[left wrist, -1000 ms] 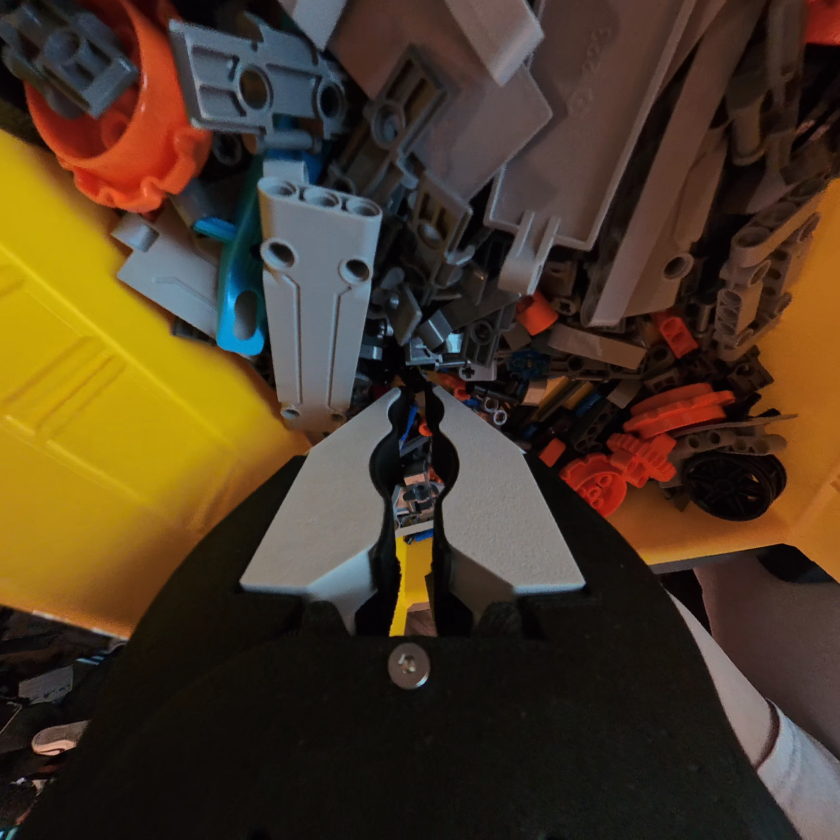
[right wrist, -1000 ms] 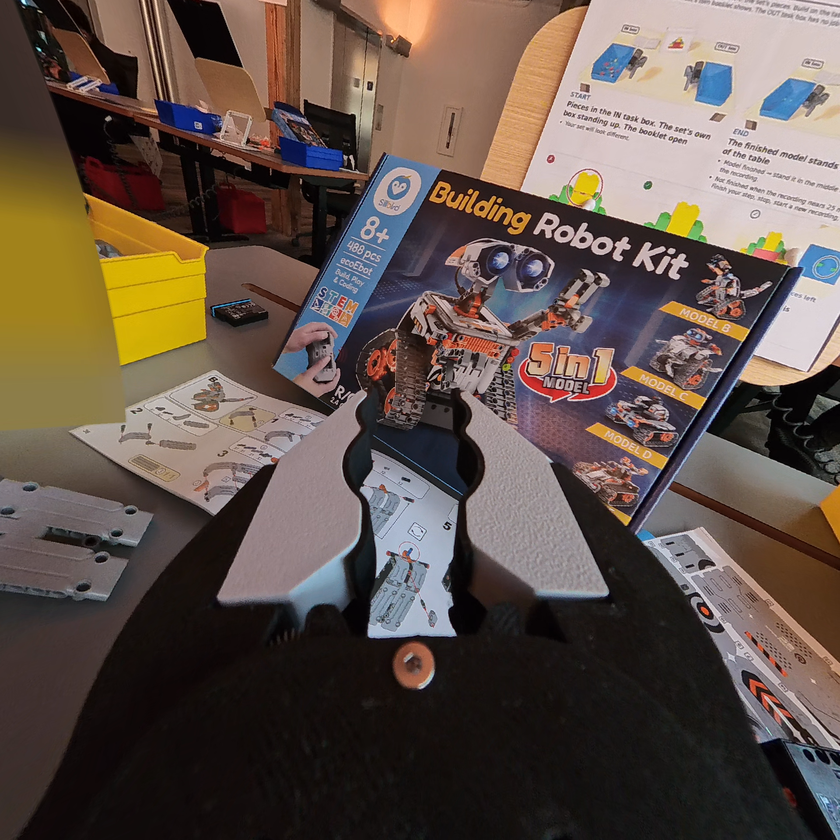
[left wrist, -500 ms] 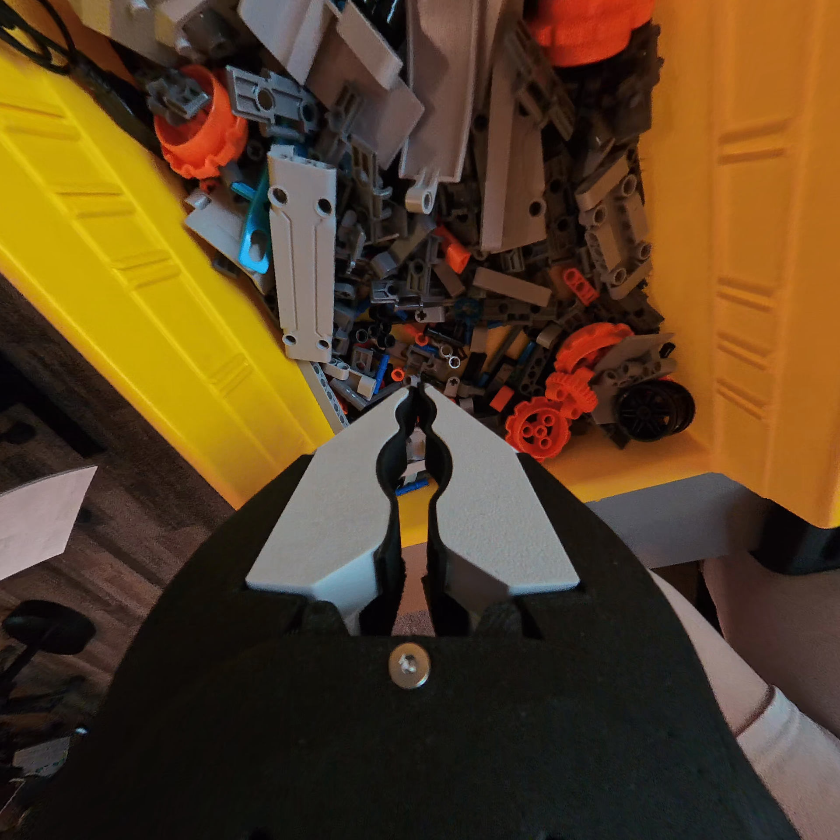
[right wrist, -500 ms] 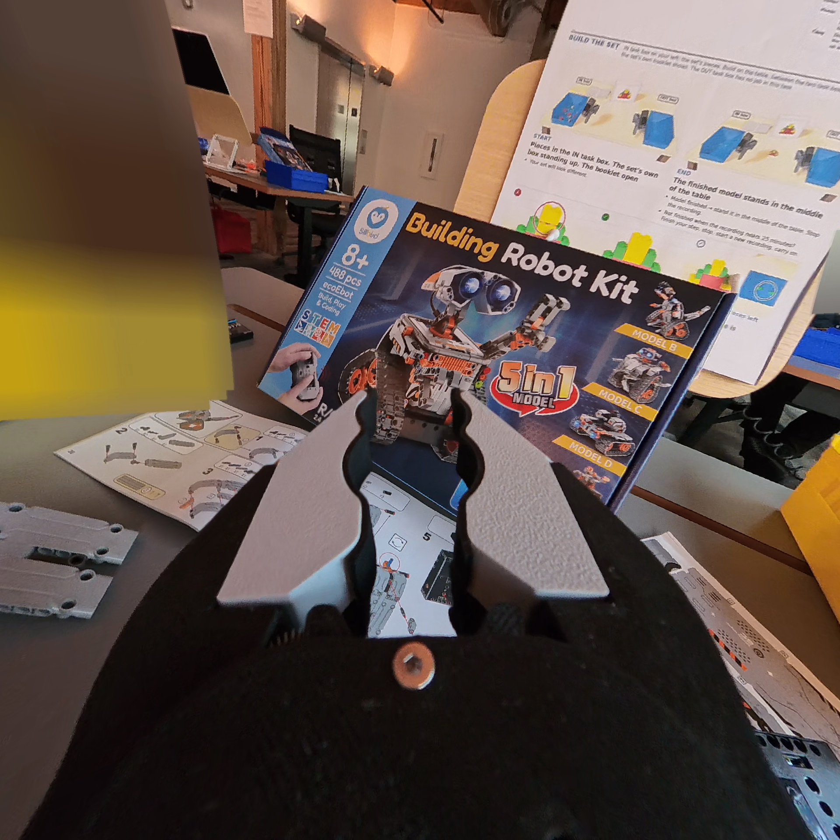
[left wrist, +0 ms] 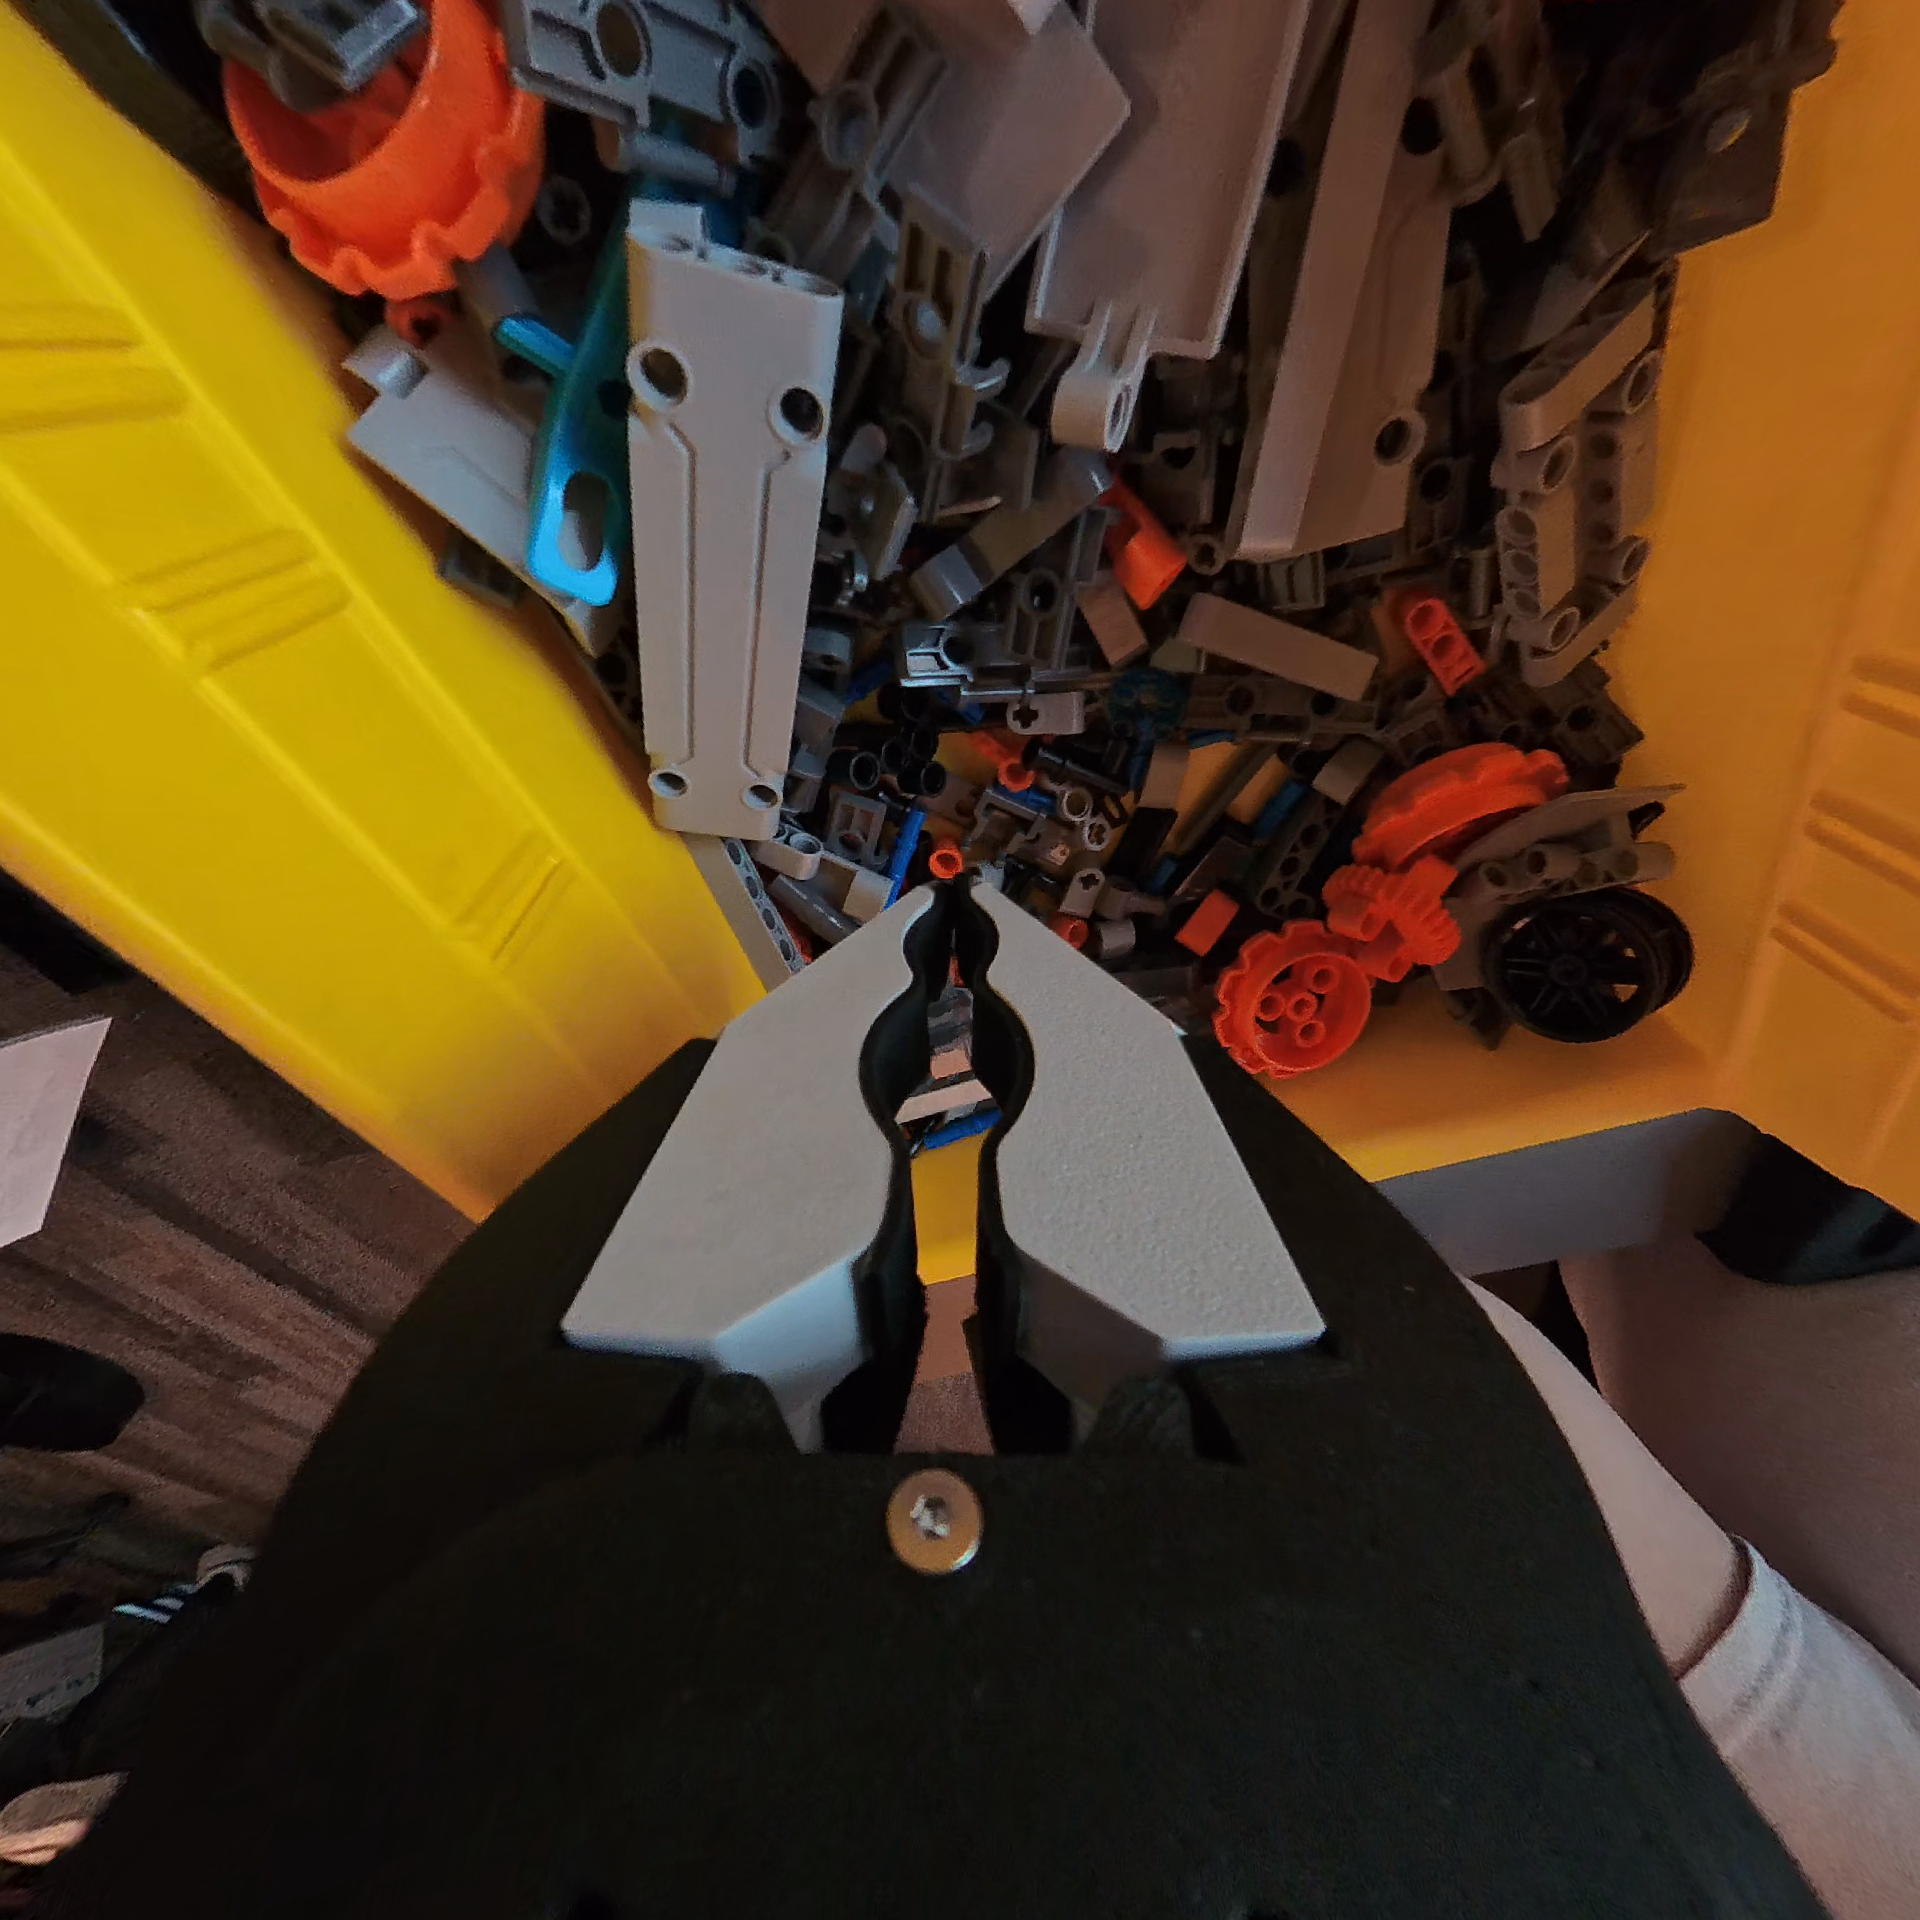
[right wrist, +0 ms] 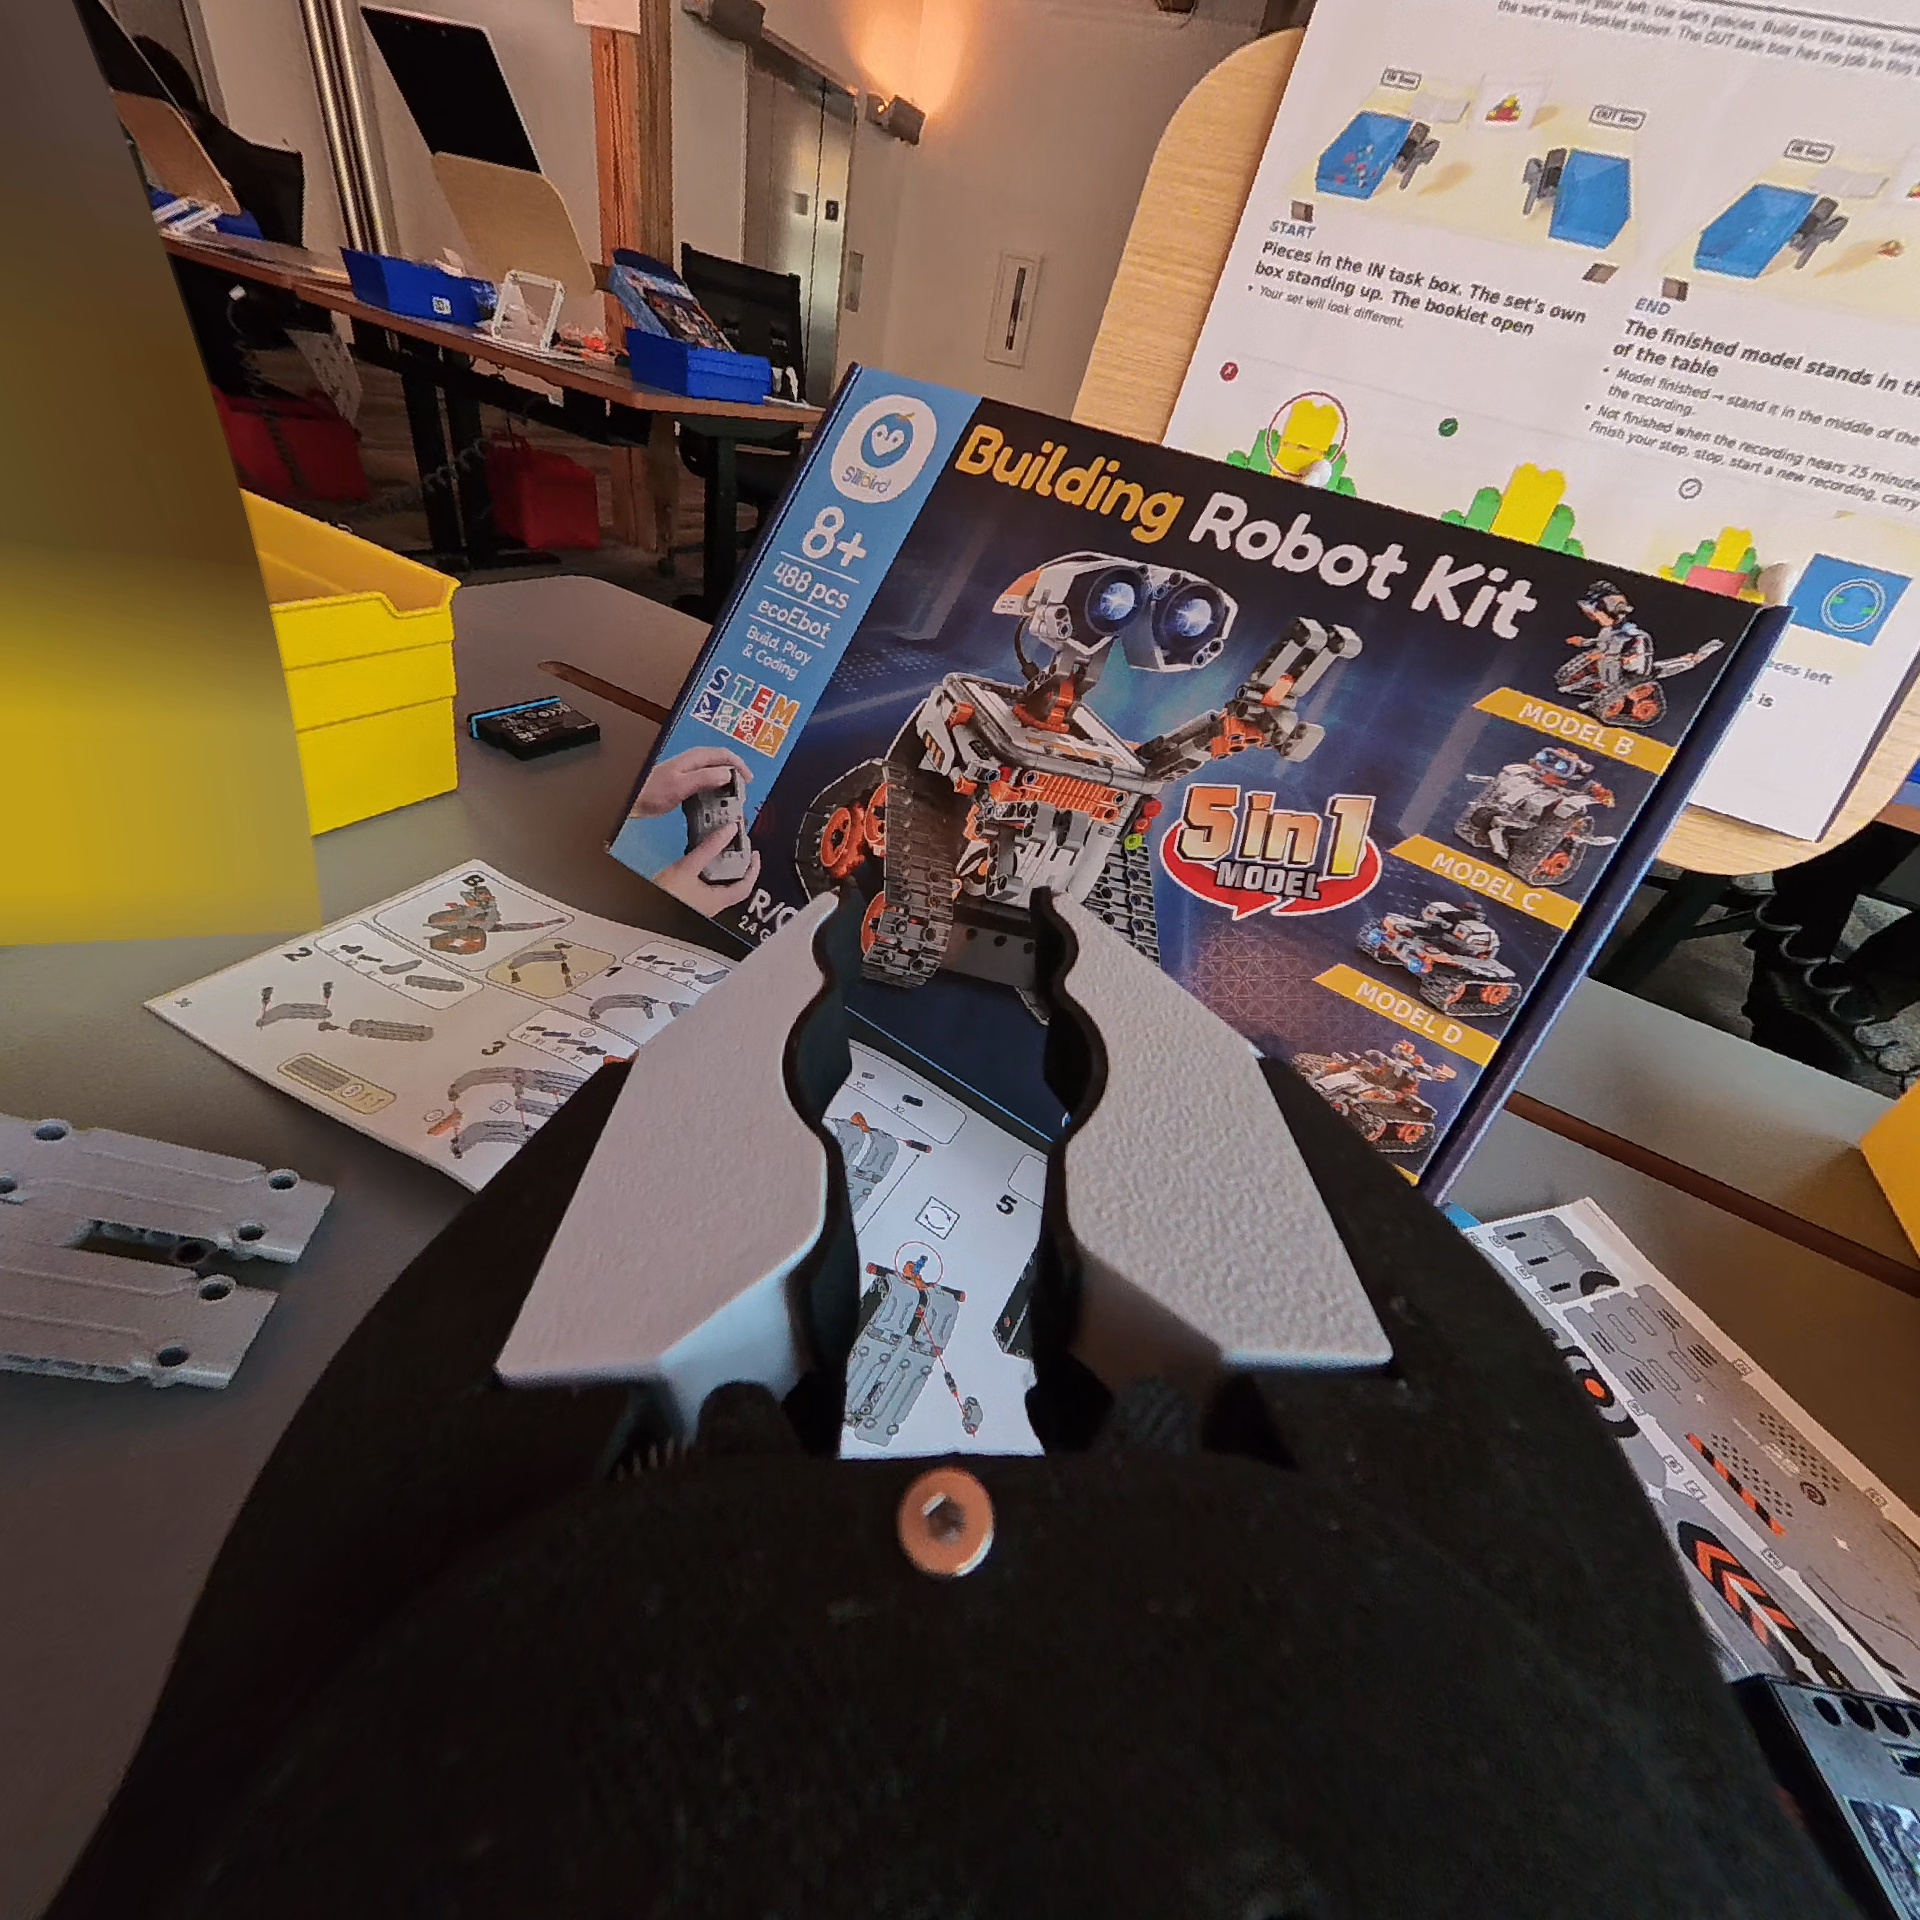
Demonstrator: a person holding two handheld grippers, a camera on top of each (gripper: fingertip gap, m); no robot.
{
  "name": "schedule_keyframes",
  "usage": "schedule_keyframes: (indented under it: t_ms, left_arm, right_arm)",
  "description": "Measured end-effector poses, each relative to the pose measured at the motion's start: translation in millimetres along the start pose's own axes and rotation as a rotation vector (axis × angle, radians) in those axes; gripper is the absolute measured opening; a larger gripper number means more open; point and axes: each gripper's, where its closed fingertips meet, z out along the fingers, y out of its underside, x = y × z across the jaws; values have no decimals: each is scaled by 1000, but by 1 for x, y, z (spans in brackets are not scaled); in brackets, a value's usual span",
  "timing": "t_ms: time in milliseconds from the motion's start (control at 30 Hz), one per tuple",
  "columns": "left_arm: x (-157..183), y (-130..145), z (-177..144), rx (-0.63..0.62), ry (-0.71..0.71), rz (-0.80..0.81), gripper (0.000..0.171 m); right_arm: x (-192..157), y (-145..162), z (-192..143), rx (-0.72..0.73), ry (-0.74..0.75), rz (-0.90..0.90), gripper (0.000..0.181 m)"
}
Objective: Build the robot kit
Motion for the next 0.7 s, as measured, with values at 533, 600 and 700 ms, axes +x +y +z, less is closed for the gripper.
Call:
schedule_keyframes:
  t_ms: [533, 600, 700]
  left_arm:
    - [-1, 5, -12, 62, 25, -33, 0]
    - [0, 6, -11, 53, 24, -27, 0]
    - [-2, 7, -9, 42, 21, -32, 0]
  right_arm:
    - [-4, 8, 5, -27, -10, -17, 32]
    - [-4, 9, 5, -31, -9, -25, 32]
    - [-5, 11, 6, -36, -11, -30, 32]
